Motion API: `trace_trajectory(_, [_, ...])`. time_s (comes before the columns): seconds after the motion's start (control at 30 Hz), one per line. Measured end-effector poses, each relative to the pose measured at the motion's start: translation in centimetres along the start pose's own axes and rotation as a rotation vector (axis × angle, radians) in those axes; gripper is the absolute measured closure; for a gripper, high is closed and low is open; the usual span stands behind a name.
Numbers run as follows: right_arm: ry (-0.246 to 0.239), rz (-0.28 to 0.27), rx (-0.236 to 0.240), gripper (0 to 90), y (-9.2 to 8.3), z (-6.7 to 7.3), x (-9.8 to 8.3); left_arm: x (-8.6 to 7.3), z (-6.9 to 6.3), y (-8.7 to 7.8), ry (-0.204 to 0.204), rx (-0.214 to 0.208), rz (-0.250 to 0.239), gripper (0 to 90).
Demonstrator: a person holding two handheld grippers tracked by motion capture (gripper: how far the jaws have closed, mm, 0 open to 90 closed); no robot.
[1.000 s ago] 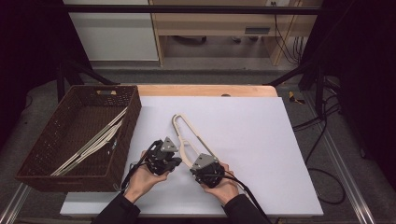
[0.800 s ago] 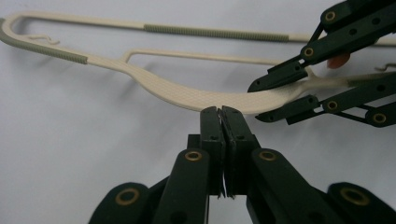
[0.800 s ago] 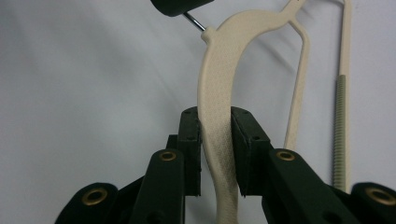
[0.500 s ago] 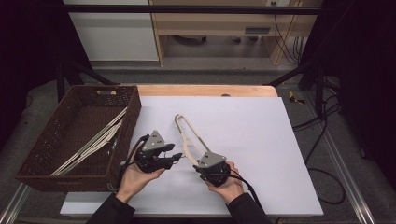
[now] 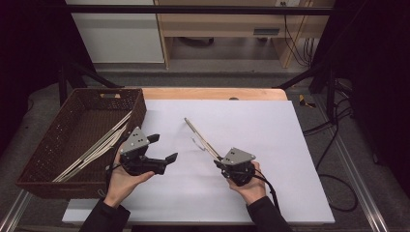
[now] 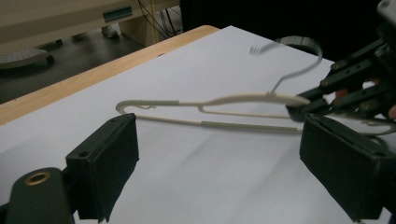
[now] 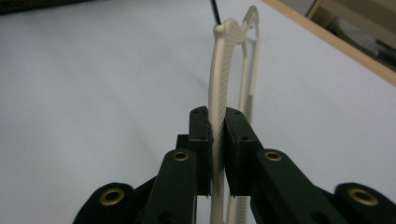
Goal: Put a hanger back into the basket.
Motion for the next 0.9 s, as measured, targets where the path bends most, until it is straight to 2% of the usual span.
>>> trace_trajectory(0.13, [0.018, -0.012, -0.016, 86.4, -1.2, -1.2, 0.4, -0.4, 0.0, 0.4, 0.012, 0.003, 0.018, 10.8])
trace_trajectory(0.2, [0.036, -0.021, 0.009, 86.9, -1.7, -1.5, 0.6, -0.5, -0.1, 0.6, 0.014, 0.002, 0.028, 10.7])
trace_trajectory(0.4, [0.034, -0.024, 0.06, 87.0, -2.7, -1.5, 0.8, -0.9, -0.4, 1.2, 0.023, -0.018, 0.046, 10.2])
trace_trajectory(0.5, [0.029, -0.031, 0.116, 87.1, -3.1, -0.8, 1.1, -1.1, -0.7, 1.6, 0.046, -0.032, 0.062, 10.0])
trace_trajectory(0.73, [0.002, -0.028, 0.259, 87.0, -3.3, 2.2, 2.0, -1.0, -1.6, 2.0, 0.098, -0.077, 0.064, 10.2])
trace_trajectory(0.9, [-0.003, -0.009, 0.313, 87.0, -3.3, 3.4, 1.9, -1.2, -2.8, 2.8, 0.133, -0.121, 0.084, 13.7])
Point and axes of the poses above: each handheld gripper's, and its own axes: y roughly forward along the jaws, x roughly out of its top, z roughly to its left, the point moved 8 cm from there along y, roughly forward along the jaws, and after that the axes turned 14 degrees about y, right-handed, at the moved point
